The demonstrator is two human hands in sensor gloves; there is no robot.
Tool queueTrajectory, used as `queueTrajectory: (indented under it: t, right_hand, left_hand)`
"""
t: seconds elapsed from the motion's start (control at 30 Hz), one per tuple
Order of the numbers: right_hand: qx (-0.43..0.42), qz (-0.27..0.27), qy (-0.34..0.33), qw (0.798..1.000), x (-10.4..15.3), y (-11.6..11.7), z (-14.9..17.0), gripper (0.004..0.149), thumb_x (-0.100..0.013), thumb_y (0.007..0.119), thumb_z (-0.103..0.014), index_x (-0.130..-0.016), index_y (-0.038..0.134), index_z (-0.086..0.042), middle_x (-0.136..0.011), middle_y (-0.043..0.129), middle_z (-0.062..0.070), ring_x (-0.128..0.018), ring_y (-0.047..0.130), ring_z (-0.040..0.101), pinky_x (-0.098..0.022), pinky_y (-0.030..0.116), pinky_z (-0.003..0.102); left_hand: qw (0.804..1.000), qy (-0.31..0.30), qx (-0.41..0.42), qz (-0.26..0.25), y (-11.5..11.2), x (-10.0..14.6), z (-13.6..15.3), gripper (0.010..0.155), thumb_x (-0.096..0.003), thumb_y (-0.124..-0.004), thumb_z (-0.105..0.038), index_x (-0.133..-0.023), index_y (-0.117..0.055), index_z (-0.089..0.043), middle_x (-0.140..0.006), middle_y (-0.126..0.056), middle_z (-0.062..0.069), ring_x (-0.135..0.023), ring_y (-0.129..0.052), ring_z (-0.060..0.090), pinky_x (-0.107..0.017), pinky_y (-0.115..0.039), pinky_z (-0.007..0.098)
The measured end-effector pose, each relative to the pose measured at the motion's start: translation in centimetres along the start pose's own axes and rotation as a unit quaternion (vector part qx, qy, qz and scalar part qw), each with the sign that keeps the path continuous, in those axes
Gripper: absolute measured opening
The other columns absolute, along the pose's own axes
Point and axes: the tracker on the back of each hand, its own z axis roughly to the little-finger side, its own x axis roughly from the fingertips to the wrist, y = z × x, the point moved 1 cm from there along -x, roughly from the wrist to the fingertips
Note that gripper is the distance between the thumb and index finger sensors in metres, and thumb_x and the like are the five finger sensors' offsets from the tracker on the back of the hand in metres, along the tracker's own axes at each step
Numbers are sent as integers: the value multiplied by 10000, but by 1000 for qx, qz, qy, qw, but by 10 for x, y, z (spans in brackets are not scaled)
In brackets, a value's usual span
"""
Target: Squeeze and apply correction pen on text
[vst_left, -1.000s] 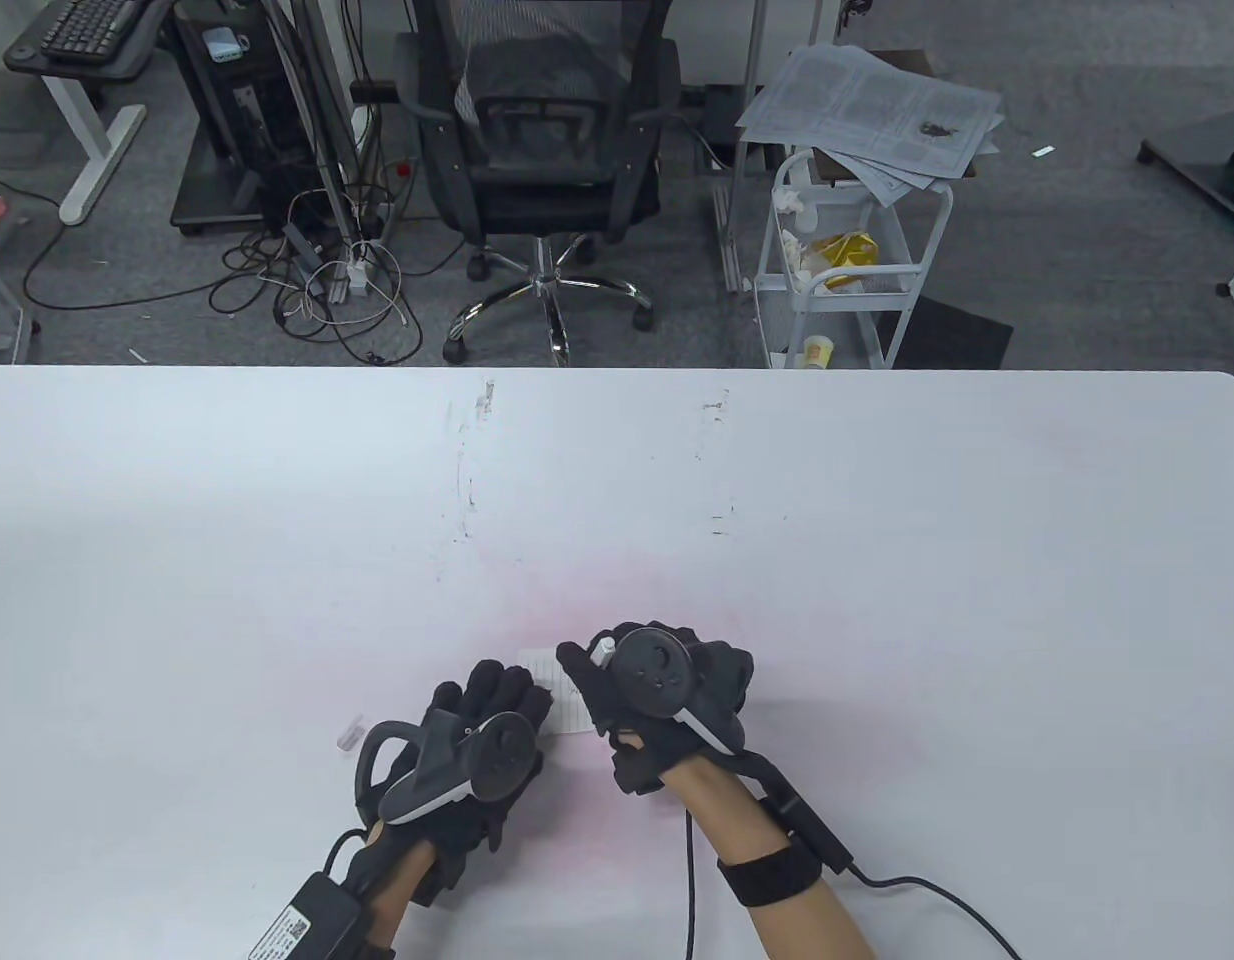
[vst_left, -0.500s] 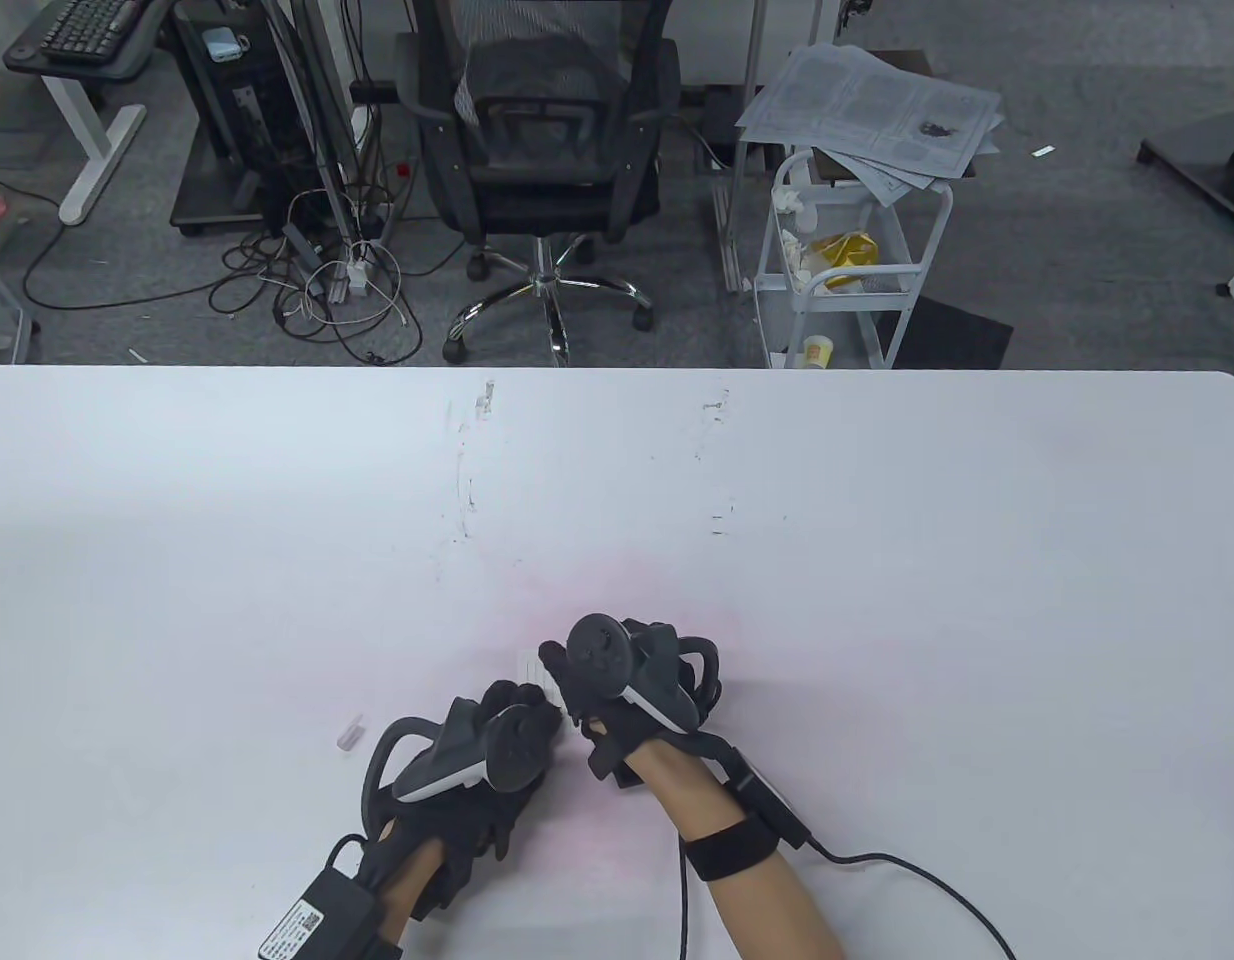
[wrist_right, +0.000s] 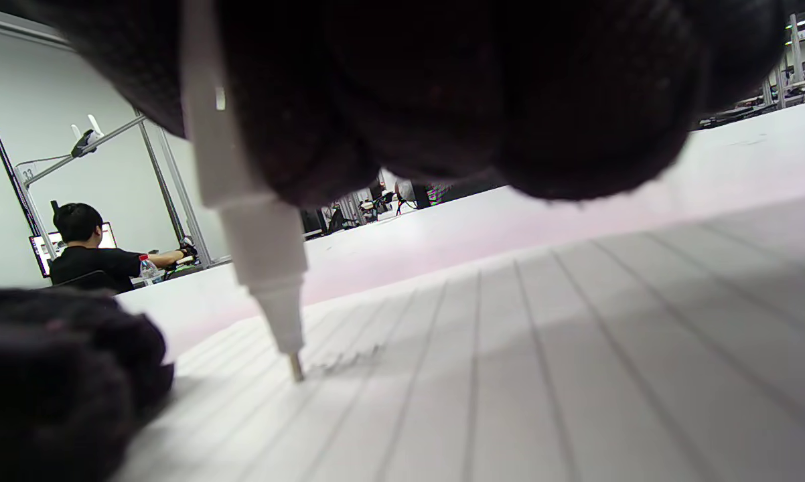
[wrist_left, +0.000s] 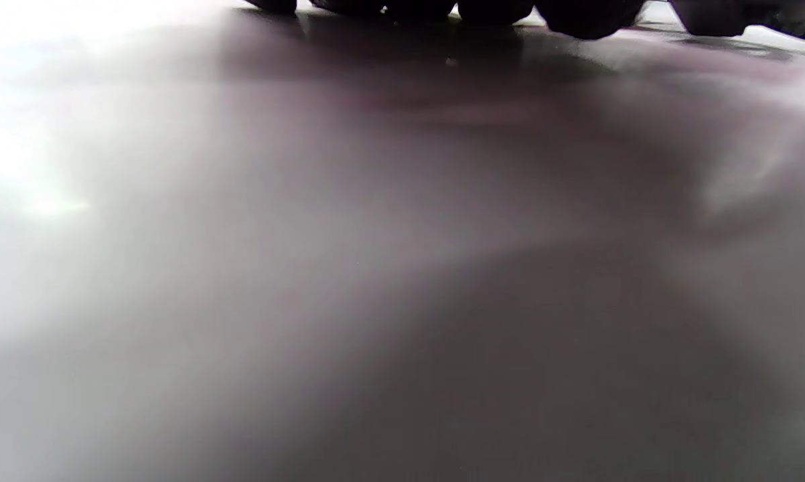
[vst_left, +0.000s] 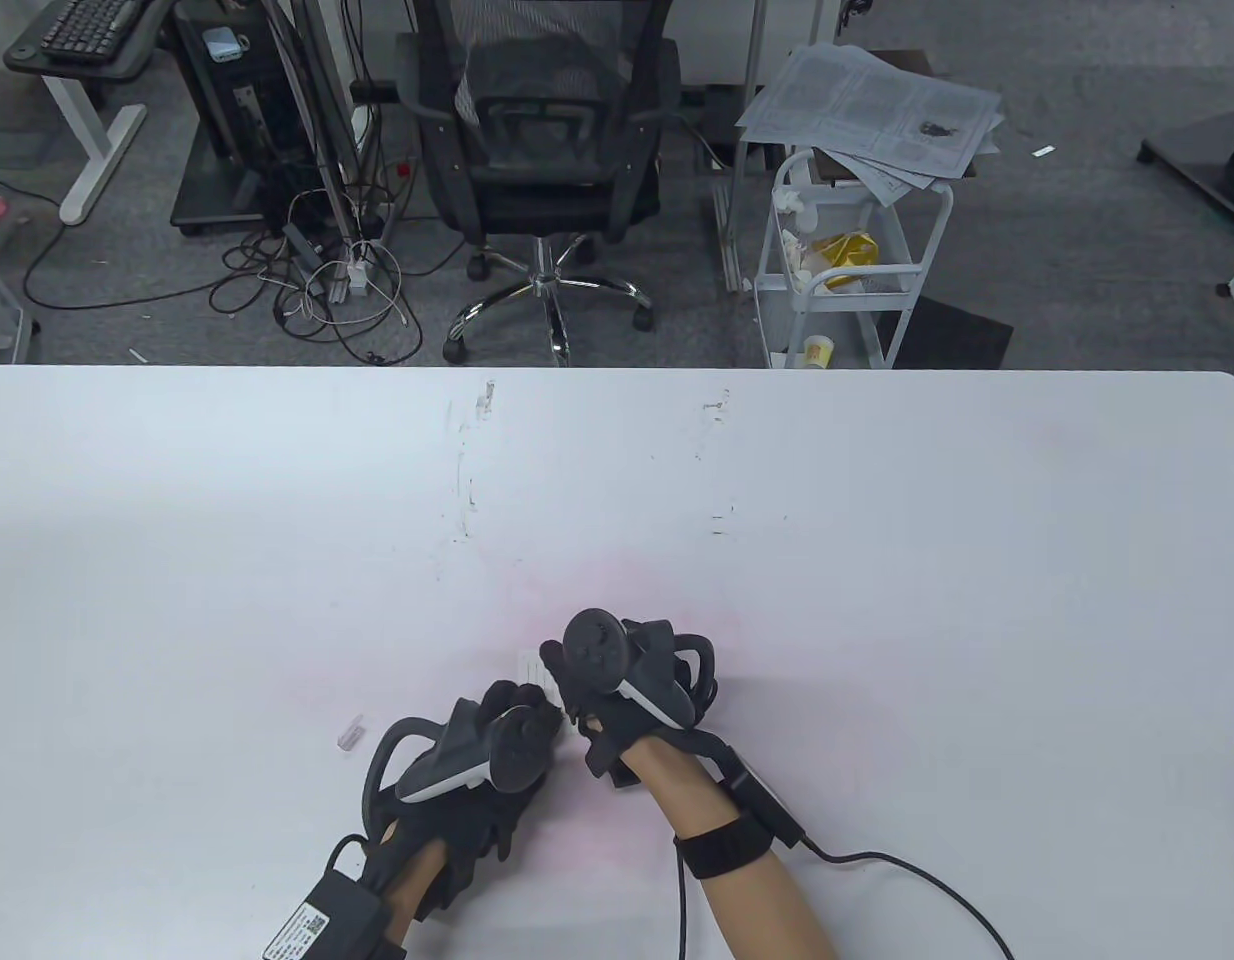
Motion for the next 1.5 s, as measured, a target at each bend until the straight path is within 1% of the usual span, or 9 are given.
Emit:
queueTrajectory:
  t: [0.53, 0.63, 0.8, 0.9, 1.07, 1.17, 1.33, 1.4, 1.5]
  right_hand:
    - [-10, -9, -1, 1000, -3, 1, 3, 402, -405, 793, -487, -416, 987, -135, -373, 980, 58, -263, 990, 313, -387, 797, 537]
    - [-1, 13, 12, 1000, -2, 1, 4, 399, -407, 790, -493, -434, 982, -144, -399, 977, 52, -294, 990, 314, -414, 788, 535]
    - [-8, -12, -1, 1000, -3, 1, 4, 400, -402, 794, -488, -419, 986, -137, -379, 981, 57, -272, 992, 313, -396, 796, 537]
    - [-3, 13, 6, 1000, -3, 1, 5, 399, -404, 792, -492, -430, 984, -143, -398, 979, 53, -293, 993, 313, -414, 790, 537]
    - [-9, -16, -4, 1000, -4, 2, 5, 403, -401, 793, -492, -419, 987, -139, -380, 982, 54, -274, 994, 312, -398, 798, 535]
    - [-4, 13, 4, 1000, -4, 1, 7, 399, -402, 792, -494, -424, 986, -146, -391, 981, 51, -287, 995, 312, -409, 795, 534]
    - [-12, -24, -3, 1000, -5, 3, 8, 402, -402, 792, -494, -419, 986, -142, -381, 982, 51, -274, 996, 308, -397, 801, 532]
    - [-8, 6, 5, 1000, -3, 2, 9, 400, -398, 792, -496, -419, 987, -147, -384, 984, 47, -282, 997, 308, -406, 798, 531]
    - [-11, 4, 6, 1000, -3, 3, 9, 400, -398, 793, -494, -419, 987, -144, -383, 983, 49, -279, 997, 310, -404, 798, 532]
  left_hand:
    - [1000, 0, 3, 2, 0, -1, 0, 628, -467, -590, -482, -1039, -353, -383, -1153, -279, -57, -1125, -343, 211, -828, -417, 427]
    - [1000, -1, 3, 2, -1, -1, 0, 628, -467, -590, -482, -1039, -352, -383, -1153, -278, -56, -1124, -343, 212, -827, -416, 427]
    - [1000, 0, 3, 2, -1, -1, 1, 627, -466, -591, -482, -1038, -353, -384, -1153, -278, -59, -1124, -343, 210, -828, -417, 426]
    - [1000, -1, 4, 3, -1, -1, 1, 629, -467, -590, -482, -1039, -350, -384, -1153, -276, -58, -1124, -341, 209, -827, -415, 426]
    - [1000, 0, 3, 2, -1, -1, 1, 628, -467, -590, -482, -1039, -352, -383, -1153, -276, -58, -1124, -341, 210, -827, -416, 426]
    - [1000, -1, 4, 3, -1, -1, 1, 628, -467, -591, -482, -1039, -351, -384, -1152, -278, -57, -1123, -342, 211, -827, -415, 426]
    - [1000, 0, 3, 3, -1, -1, 1, 627, -467, -591, -481, -1038, -350, -385, -1153, -276, -57, -1124, -341, 210, -827, -416, 426]
    - [1000, -1, 5, 3, -1, -1, 1, 627, -467, -591, -482, -1038, -351, -385, -1153, -275, -59, -1124, -340, 208, -827, -414, 425]
    - [1000, 0, 3, 3, -1, -1, 1, 627, -467, -591, -481, -1038, -351, -385, -1152, -276, -58, -1124, -342, 209, -827, -416, 426]
